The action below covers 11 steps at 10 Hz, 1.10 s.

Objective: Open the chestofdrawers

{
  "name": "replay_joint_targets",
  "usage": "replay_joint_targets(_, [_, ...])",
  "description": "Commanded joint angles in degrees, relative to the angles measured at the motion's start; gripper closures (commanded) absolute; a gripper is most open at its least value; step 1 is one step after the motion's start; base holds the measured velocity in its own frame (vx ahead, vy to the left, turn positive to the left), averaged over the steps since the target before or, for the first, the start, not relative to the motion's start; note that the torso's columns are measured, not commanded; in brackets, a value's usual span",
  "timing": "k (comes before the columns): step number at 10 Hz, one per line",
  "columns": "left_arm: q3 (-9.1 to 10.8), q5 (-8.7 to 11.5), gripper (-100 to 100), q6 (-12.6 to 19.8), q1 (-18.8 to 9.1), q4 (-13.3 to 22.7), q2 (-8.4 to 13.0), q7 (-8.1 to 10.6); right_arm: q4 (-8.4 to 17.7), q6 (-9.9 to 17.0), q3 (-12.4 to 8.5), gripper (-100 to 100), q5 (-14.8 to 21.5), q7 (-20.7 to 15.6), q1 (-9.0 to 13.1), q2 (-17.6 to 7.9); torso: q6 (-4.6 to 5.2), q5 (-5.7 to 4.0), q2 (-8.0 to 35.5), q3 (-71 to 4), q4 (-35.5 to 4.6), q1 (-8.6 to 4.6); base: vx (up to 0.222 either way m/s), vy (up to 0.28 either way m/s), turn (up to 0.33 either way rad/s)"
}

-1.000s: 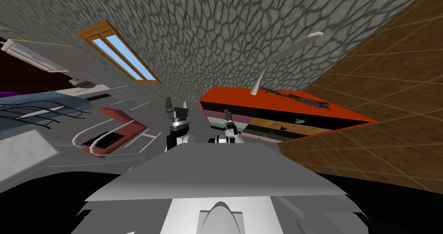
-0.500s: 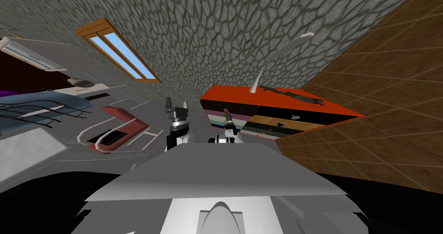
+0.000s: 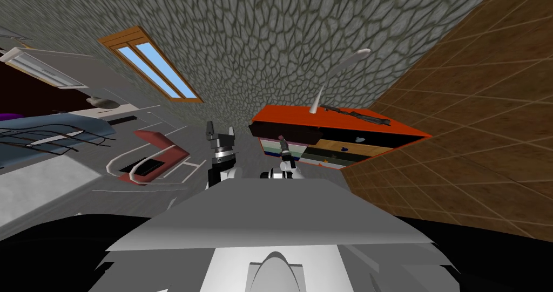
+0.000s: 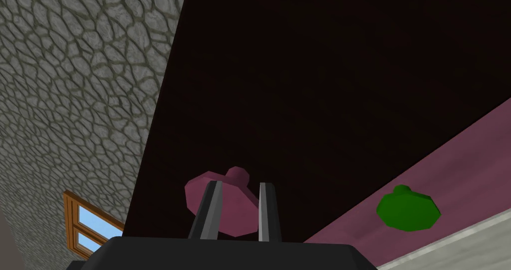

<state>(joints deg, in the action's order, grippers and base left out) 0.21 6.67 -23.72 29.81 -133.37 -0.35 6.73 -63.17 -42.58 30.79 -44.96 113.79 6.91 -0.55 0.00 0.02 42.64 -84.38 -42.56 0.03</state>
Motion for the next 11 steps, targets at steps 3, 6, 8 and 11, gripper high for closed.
replay_joint_targets(3, [0.0,0.0,0,0.0,0.0,0.0,0.0,0.0,0.25,-0.52,0.46,100,0.32,-0.02,0.18,0.48,-0.02,0.03,0.1,0.06,-0.18,0.07,-0.16,0.034,-0.016])
replay_joint_targets(6, [0.0,0.0,0,0.0,0.0,0.0,0.0,0.0,-0.35,-0.69,0.93,100,0.61,-0.4,0.17,1.1,-0.01,-0.01,0.13,0.08,-0.05,-0.03,-0.177,0.015,-0.022])
replay_joint_targets(8, [0.0,0.0,0,0.0,-0.01,0.0,0.0,0.0,-0.29,-0.2,1.0,100,0.54,-0.63,-0.37,1.02,0.03,0.03,0.23,0.14,-0.2,0.03,-0.159,0.026,-0.004])
replay_joint_targets(11, [0.0,0.0,0,0.0,0.0,0.0,0.0,0.0,-2.41,1.35,-1.59,-100,-0.86,-1.56,-2.26,0.03,0.01,0.0,0.04,0.03,-0.05,-0.01,-0.152,0.023,0.106])
